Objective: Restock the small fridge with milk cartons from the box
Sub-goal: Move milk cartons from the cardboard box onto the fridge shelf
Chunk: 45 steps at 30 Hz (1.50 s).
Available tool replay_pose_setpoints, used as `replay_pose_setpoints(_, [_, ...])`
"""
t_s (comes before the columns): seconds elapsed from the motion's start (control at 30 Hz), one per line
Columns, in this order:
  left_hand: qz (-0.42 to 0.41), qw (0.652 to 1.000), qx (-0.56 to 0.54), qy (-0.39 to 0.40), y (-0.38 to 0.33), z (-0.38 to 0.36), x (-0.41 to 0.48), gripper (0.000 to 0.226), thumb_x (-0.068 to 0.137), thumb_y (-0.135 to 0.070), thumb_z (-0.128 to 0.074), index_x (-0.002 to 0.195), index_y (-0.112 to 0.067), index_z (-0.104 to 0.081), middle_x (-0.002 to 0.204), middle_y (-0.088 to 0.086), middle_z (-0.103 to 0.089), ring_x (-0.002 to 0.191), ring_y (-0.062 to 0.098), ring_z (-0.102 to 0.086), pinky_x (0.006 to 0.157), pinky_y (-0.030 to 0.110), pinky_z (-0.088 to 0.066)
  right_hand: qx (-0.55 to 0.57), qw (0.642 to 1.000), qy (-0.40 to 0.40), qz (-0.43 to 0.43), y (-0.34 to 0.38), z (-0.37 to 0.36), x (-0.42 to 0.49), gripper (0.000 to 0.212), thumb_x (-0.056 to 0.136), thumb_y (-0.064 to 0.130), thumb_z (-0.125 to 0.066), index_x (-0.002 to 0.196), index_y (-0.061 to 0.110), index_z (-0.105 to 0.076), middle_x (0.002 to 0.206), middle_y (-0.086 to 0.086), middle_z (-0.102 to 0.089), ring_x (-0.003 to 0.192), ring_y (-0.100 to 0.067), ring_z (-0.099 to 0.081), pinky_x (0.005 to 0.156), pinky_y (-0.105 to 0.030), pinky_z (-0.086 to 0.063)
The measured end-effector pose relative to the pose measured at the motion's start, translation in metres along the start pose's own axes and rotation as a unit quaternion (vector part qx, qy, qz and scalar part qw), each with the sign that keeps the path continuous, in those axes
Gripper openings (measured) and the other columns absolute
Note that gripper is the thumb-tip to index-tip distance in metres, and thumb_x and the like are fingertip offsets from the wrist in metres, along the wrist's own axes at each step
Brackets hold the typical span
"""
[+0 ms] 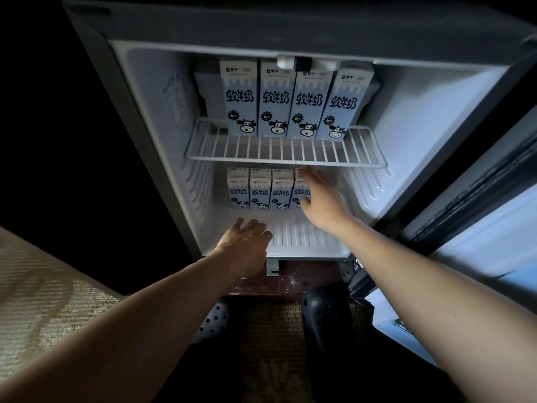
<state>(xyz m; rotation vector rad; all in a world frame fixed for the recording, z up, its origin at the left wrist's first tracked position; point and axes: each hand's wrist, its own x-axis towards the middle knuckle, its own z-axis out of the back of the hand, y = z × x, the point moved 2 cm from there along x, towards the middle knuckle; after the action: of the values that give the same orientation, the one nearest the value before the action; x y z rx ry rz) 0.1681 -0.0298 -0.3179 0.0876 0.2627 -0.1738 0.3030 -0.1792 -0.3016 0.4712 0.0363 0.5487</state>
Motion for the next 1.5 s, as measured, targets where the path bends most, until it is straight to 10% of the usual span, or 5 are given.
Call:
replay_pose_setpoints(0.8, [-0.032,0.997,0.046,-0.052,0.002,0.145,-0.236,0.052,0.103,-0.039,-0.040,0.152,-0.023,-0.031,0.161,-0.001,-0.024,0.150,0.016,-0.017,0.120,0.039,-0.021,-0.117,0.962,0.153,0.195,0.165,0.127,-0.187,0.062,0.103,0.029,-0.046,0.159,0.023,-0.019,0.167,0.006,-0.008,0.153,-0.012,0.005,0.125,-0.040,-0.009])
replay_pose_setpoints(1.23, [0.141,0.964,-0.020,-0.224,0.078,0.155,-0.459,0.050,0.098,-0.049,-0.048,0.143,-0.027,-0.048,0.151,-0.005,-0.045,0.144,0.016,-0.034,0.116,0.034,-0.031,-0.057,0.928,0.135,0.342,0.360,0.152,-0.229,0.057,0.103,0.038,-0.043,0.157,0.029,-0.025,0.165,0.012,-0.016,0.152,-0.006,-0.001,0.123,-0.033,-0.004])
replay_pose_setpoints(1.5, [0.289,0.939,-0.022,-0.188,0.106,0.110,-0.593,0.053,0.099,-0.048,-0.047,0.148,-0.030,-0.043,0.156,-0.005,-0.039,0.148,0.015,-0.028,0.120,0.036,-0.022,-0.039,0.885,0.180,0.428,0.493,0.107,-0.248,0.060,0.098,0.040,-0.051,0.154,0.028,-0.033,0.163,0.009,-0.025,0.152,-0.009,-0.011,0.124,-0.031,-0.011])
